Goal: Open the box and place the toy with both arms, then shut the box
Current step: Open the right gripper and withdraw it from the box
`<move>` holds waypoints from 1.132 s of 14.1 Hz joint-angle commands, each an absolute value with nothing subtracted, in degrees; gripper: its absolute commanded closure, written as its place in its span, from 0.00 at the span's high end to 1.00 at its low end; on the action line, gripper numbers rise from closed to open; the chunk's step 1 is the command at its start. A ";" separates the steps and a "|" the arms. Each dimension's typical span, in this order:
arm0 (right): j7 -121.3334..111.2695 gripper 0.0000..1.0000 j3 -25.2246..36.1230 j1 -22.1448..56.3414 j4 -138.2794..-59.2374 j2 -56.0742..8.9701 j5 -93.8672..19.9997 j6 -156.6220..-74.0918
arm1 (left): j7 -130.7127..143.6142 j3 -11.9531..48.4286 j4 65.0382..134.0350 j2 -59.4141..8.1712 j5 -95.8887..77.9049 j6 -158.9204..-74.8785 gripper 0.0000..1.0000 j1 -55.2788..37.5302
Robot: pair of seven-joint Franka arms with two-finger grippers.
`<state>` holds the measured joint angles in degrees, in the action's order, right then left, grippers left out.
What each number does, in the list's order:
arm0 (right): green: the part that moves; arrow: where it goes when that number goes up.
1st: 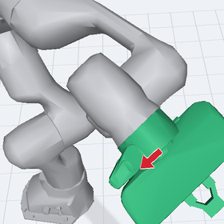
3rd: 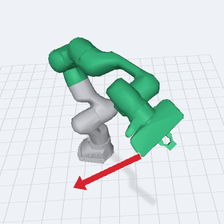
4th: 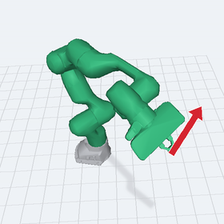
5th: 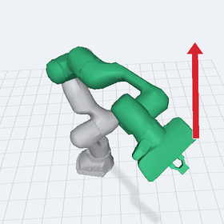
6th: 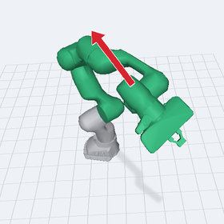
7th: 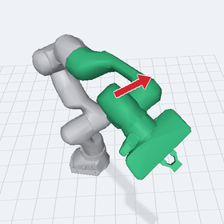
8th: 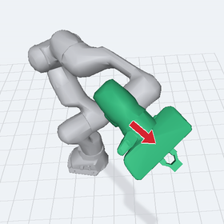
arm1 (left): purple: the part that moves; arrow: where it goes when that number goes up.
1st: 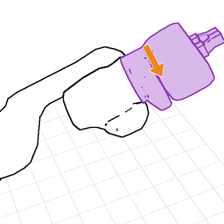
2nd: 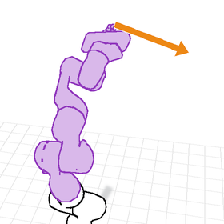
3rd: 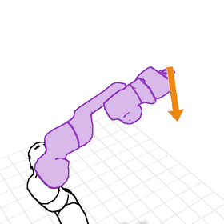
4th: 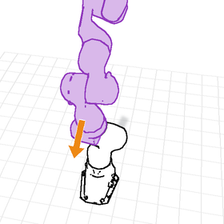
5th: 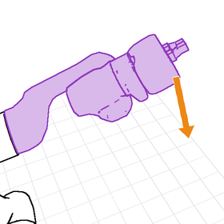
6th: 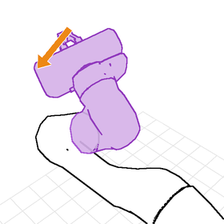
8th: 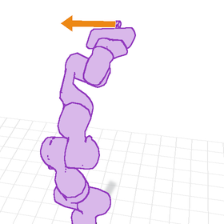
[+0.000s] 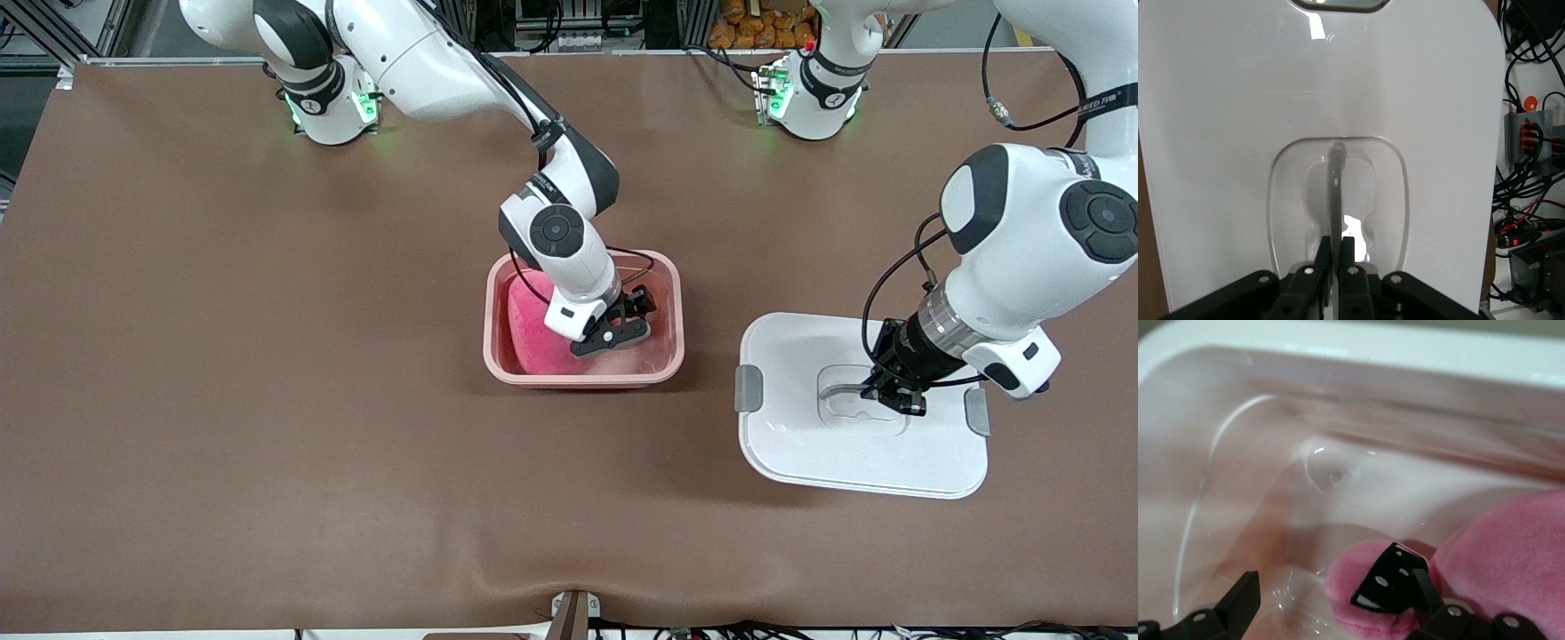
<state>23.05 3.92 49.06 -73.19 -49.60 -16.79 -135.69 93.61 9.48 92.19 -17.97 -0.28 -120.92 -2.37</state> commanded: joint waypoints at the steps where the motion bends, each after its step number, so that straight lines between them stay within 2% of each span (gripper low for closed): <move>1: 23.20 1.00 4.39 48.78 -73.92 -47.29 -16.26 -135.53 | 92.20 10.11 94.31 -15.91 -1.41 -121.82 0.00 -1.49; 5: 23.38 1.00 5.53 48.60 -73.92 -43.96 -16.43 -135.35 | 92.20 10.11 94.31 -15.91 -1.41 -121.82 0.00 -1.49; 12: 22.85 1.00 11.69 46.68 -74.79 -35.17 -16.35 -134.83 | 92.20 10.11 94.31 -15.91 -1.41 -121.82 0.00 -1.58; 16: 22.41 1.00 11.60 42.11 -82.95 -28.40 -16.35 -133.86 | 92.20 10.28 94.22 -15.91 -1.41 -121.82 0.00 -1.58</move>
<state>22.96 12.40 43.97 -76.22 -33.89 -16.79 -133.97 93.61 9.59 92.31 -17.97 -0.28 -120.99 -2.36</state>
